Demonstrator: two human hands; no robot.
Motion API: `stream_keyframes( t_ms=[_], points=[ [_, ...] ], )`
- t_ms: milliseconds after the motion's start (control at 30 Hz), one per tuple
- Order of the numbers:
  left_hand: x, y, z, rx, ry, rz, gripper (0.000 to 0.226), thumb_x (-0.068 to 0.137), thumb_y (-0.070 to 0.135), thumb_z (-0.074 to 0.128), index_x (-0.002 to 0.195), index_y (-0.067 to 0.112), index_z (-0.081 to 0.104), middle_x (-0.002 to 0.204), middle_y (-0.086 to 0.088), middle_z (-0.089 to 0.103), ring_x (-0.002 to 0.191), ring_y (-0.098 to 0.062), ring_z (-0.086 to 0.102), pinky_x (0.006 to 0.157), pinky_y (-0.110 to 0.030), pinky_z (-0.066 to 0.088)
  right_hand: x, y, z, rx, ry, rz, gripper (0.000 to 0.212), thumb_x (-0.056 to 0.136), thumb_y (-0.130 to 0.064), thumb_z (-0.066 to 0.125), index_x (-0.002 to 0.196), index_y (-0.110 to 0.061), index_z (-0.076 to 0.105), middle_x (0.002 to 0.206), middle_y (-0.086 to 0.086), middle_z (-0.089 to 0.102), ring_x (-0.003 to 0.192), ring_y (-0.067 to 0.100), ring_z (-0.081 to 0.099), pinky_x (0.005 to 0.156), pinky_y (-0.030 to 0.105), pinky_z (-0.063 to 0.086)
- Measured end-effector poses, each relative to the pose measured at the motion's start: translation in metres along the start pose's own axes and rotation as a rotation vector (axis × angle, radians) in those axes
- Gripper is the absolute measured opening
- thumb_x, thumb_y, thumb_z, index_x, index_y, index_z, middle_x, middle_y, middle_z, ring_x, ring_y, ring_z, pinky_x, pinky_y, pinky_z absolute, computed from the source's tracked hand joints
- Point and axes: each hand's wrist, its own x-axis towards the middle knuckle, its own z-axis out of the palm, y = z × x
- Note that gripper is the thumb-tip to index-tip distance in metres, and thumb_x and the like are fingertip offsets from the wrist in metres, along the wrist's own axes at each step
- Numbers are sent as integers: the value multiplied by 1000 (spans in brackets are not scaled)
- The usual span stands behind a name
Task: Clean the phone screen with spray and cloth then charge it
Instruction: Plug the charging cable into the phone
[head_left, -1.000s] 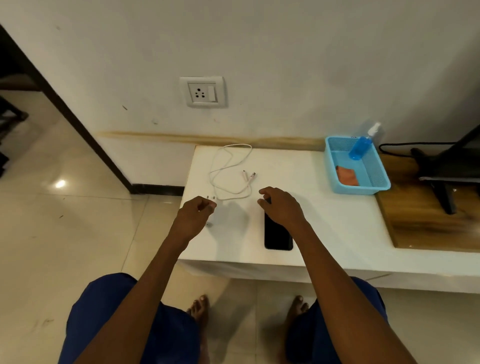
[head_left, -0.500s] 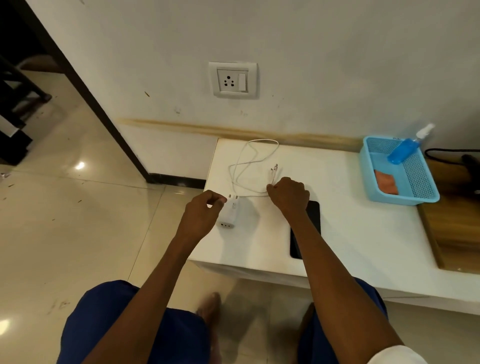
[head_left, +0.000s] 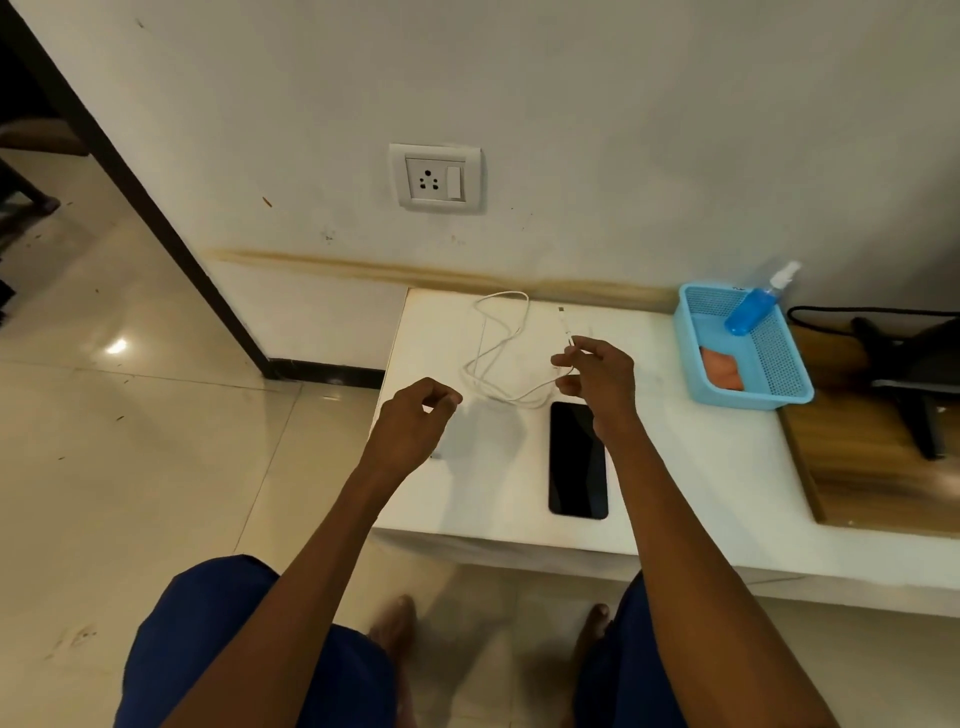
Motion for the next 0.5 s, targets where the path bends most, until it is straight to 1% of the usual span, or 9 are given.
stream_keyframes(
  t_ms=[100,167,233,267,333,367,467,500],
  points=[
    [0,6,15,58,-44,25,17,96,33,56,100,23,70,105,11,69,96,-12,63,73,-26,45,-12,-5,-19,-54,-59,65,14,92,-10,61,105,-10,67,85,9,77,61,21,65,58,25,58],
    [2,8,25,112,-77,21,18,97,29,55,104,22,69,108,9,70,100,-13,63,81,-30,49,-21,-6,-31,-120,-112,103,14,93,-10,60,105,-9,67,84,10,77,64,16,68,59,22,58],
    [4,8,32,174,-113,-3,18,97,28,54,105,21,69,108,6,70,101,-19,64,88,-38,53,-28,-5,-42,-187,-139,110,16,94,-8,59,107,-8,67,85,12,76,67,16,68,62,23,57],
    [5,8,35,218,-125,-12,18,98,28,53,105,22,68,108,4,69,102,-20,64,90,-39,52,-31,-5,-48,-207,-141,108,16,94,-8,59,107,-8,67,85,13,76,68,18,68,65,26,58],
    [6,8,42,308,-131,-13,17,98,29,53,106,24,67,110,4,68,104,-20,63,88,-36,50,-37,-3,-59,-236,-128,113,17,93,-6,59,107,-8,67,85,14,76,68,20,68,71,30,59],
    [6,9,44,347,-126,-6,17,98,29,52,106,25,67,111,5,67,103,-20,62,85,-33,48,-41,-2,-64,-243,-123,123,17,92,-5,59,106,-7,67,86,14,76,67,20,69,71,31,60],
    [8,12,51,434,-98,24,17,98,27,50,108,26,65,110,4,66,93,-19,60,77,-29,41,-53,7,-75,-257,-159,187,18,89,-2,63,107,-2,66,89,18,75,66,20,71,63,26,59],
    [9,13,52,455,-89,29,18,99,26,50,109,27,65,109,4,67,92,-19,60,76,-29,40,-58,10,-77,-268,-181,210,18,89,-3,64,107,-2,66,91,18,75,67,21,71,63,26,59]
  ],
)
